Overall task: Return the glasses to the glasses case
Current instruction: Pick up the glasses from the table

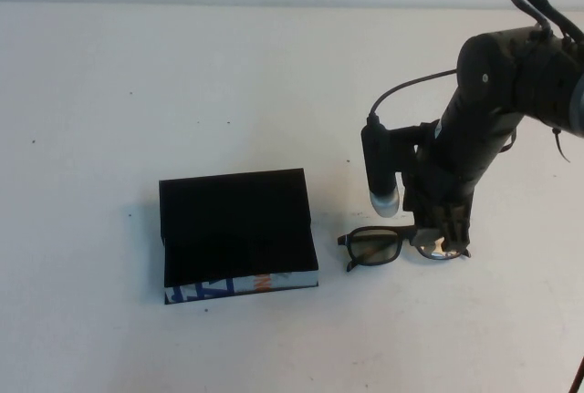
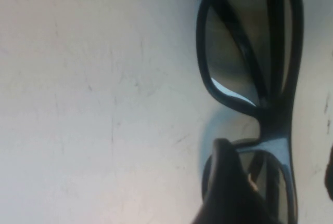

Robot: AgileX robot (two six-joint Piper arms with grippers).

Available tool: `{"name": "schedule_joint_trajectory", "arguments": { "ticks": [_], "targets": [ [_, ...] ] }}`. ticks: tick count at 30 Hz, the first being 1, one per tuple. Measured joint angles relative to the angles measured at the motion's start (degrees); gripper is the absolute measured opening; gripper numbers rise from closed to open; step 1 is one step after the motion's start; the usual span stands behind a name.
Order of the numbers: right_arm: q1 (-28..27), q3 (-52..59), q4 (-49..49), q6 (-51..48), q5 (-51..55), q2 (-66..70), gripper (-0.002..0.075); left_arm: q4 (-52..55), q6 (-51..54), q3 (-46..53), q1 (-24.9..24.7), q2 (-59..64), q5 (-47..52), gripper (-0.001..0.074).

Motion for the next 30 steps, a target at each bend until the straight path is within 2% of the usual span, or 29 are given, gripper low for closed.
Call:
{"name": "schedule_joint_trajectory", "arguments": {
  "ticks": [30],
  "targets": [
    [0.98, -3.49, -0.23, 0.0, 0.18, 5.34, 0.0345, 0.0, 0.0, 0.0, 0.0, 0.0, 0.0, -0.0003]
  ]
}}
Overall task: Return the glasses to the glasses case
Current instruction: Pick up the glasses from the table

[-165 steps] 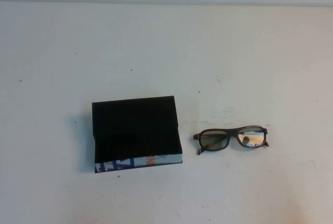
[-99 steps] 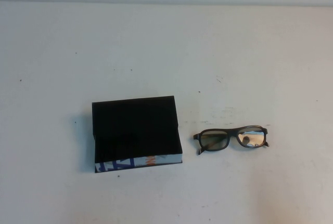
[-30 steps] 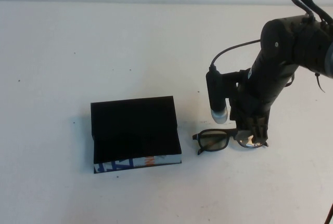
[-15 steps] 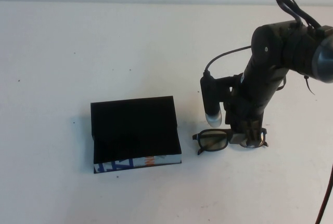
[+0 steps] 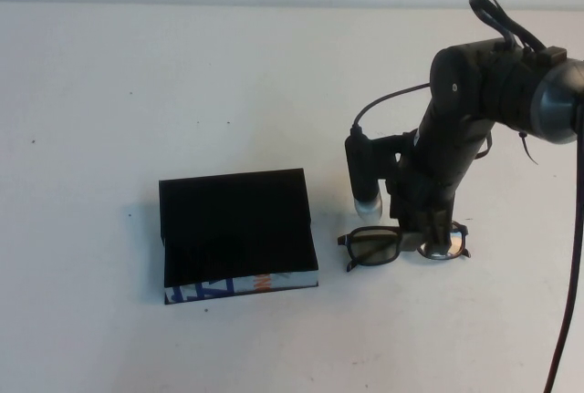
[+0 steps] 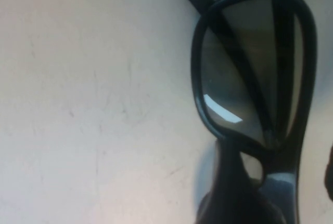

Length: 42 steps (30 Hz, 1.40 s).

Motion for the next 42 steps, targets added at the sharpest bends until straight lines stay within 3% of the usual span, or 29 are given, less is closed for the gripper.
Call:
{"name": "schedule_joint_trajectory", "arguments": {
  "ticks": [14, 34, 42],
  "targets": [
    [0.0, 0.0, -0.31, 0.0, 1.47, 1.08, 0.033, 0.0, 0.0, 0.0, 0.0, 0.0, 0.0, -0.0003],
    [0.0, -0.22, -0.79, 0.0, 3.68, 1.08, 0.0038, 0.0, 0.0, 0.0, 0.0, 0.0, 0.0, -0.0003],
    [1.04, -1.21, -1.89, 4.3, 6.48, -0.17, 0.0022, 0.0, 0.0, 0.0, 0.0, 0.0, 0.0, -0.0003]
  ]
}}
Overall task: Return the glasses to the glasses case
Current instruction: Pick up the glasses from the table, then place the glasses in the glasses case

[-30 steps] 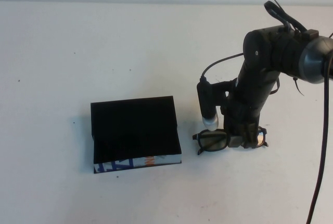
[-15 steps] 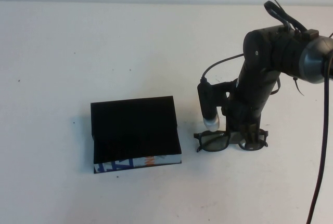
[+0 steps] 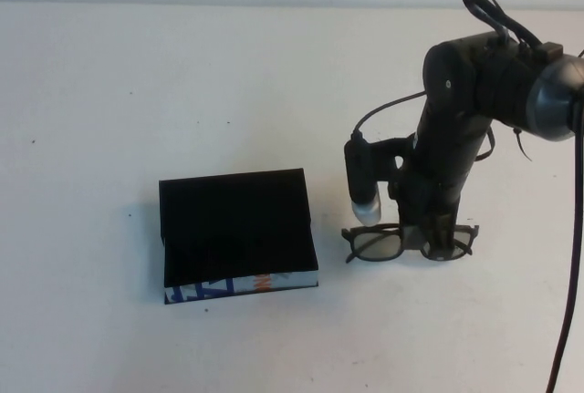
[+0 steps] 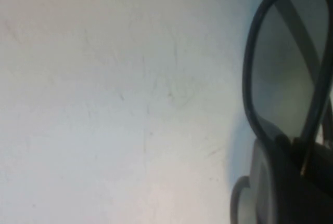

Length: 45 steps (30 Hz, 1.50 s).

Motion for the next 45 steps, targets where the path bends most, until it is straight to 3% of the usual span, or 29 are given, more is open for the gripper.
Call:
{"name": "schedule_joint_trajectory", "arguments": {
  "ticks": [8, 17, 45],
  "targets": [
    [9.68, -12.84, -0.48, 3.55, 3.25, -2.25, 0.002, 0.0, 0.0, 0.0, 0.0, 0.0, 0.0, -0.0003],
    [18.11, -23.92, -0.48, 6.61, 3.74, 6.86, 0.002, 0.0, 0.0, 0.0, 0.0, 0.0, 0.0, -0.0003],
    [21.03, -27.86, 0.56, 9.6, 3.95, 10.99, 0.002, 0.0, 0.0, 0.0, 0.0, 0.0, 0.0, -0.0003]
  ]
}}
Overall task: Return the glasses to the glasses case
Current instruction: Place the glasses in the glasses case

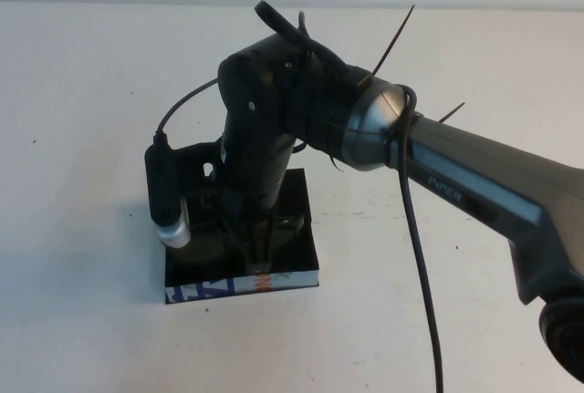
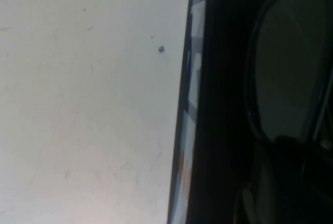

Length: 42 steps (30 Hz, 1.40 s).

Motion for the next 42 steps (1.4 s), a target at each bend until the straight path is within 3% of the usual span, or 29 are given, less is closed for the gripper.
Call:
{"name": "schedule_joint_trajectory", "arguments": {
  "ticks": [24, 27, 34, 42],
  "targets": [
    [-0.05, -0.13, 0.11, 0.69, -0.11, 4.55, 0.0028, 0.0, 0.0, 0.0, 0.0, 0.0, 0.0, -0.0003],
    [-0.05, -0.13, 0.22, 0.69, -0.11, 4.66, 0.0076, 0.0, 0.0, 0.0, 0.0, 0.0, 0.0, -0.0003],
    [-0.05, -0.13, 0.2, 0.82, -0.11, 4.28, 0.0273, 0.0, 0.0, 0.0, 0.0, 0.0, 0.0, -0.0003],
    [-0.39, -0.13, -1.34, 1.55, 0.0, 1.66, 0.0307, 0.0, 0.0, 0.0, 0.0, 0.0, 0.0, -0.0003]
  ]
}}
